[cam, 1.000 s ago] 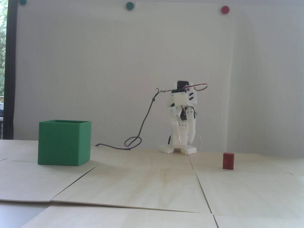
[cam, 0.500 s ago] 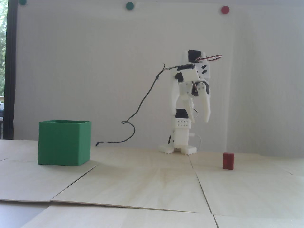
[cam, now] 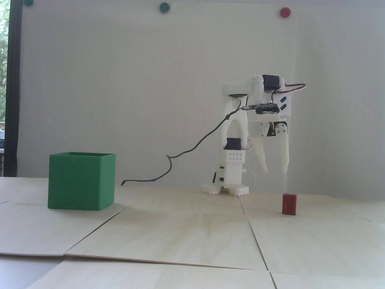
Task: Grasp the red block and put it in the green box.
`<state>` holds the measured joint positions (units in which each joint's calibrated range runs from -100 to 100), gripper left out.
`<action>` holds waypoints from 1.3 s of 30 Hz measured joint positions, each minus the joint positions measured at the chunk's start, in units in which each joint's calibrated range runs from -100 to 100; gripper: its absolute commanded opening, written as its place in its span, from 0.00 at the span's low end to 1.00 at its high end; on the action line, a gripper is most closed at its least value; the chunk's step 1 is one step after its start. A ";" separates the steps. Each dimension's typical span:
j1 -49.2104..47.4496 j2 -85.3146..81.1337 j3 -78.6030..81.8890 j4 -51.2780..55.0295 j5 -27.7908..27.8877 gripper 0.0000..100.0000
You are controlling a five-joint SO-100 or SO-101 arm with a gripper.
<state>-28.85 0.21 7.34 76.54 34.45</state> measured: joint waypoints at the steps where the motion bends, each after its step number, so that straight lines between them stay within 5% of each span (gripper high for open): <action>1: -0.08 0.91 -0.81 0.00 0.00 0.13; 20: -3.82 6.72 -4.12 0.00 0.00 0.14; 27: -2.67 7.97 -5.82 0.00 0.00 0.24; 39: -2.37 7.97 -5.82 0.00 0.00 0.24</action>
<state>-31.22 8.18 1.52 76.54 34.45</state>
